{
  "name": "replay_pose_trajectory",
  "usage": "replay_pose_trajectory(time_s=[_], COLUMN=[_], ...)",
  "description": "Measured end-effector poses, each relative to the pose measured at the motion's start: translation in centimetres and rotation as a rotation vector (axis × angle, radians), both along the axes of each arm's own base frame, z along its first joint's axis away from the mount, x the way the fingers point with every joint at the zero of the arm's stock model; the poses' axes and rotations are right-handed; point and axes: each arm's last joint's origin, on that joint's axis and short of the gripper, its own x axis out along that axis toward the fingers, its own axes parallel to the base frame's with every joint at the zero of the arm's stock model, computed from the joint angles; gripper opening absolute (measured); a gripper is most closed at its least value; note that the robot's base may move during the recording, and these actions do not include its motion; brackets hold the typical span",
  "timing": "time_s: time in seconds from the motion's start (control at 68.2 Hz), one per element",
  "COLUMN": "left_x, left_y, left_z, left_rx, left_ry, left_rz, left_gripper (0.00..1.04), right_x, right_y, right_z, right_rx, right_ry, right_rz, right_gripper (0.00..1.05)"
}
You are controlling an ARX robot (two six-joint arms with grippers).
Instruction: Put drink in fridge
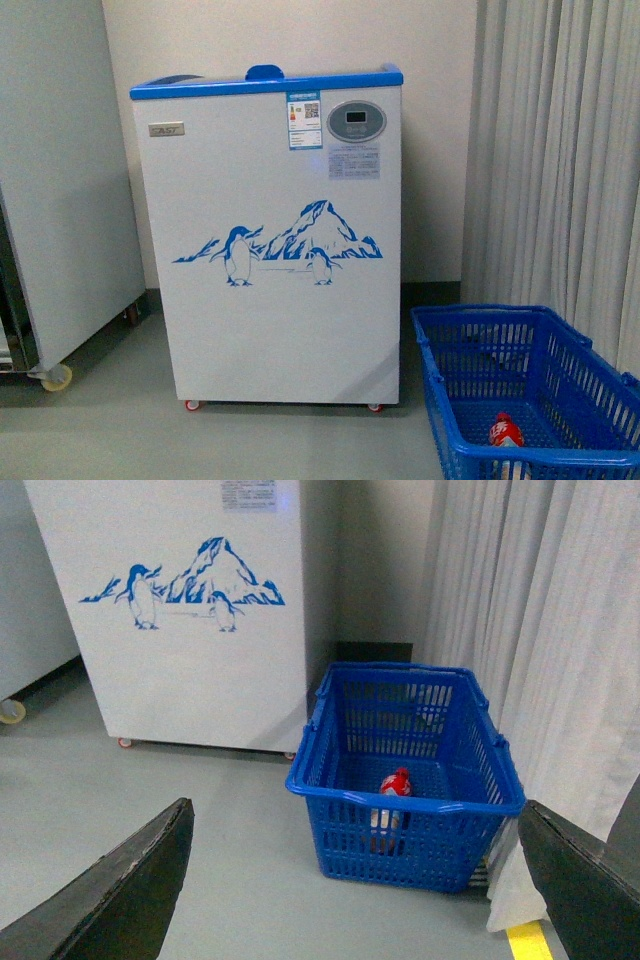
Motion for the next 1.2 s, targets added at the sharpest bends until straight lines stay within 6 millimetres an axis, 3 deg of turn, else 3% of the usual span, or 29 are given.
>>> replay_pose_trajectory(time_s=[1.202], left_x=[0.0], left_y=[0.0], left_z=[0.0], left_rx=[0.0], left_ry=[0.0], left_rz=[0.0], left_gripper=[0.97], right_x=[0.0], right_y=[0.0], right_z=[0.0], right_rx=[0.0], right_ry=[0.0], right_rz=[0.0], right_gripper=[0.97])
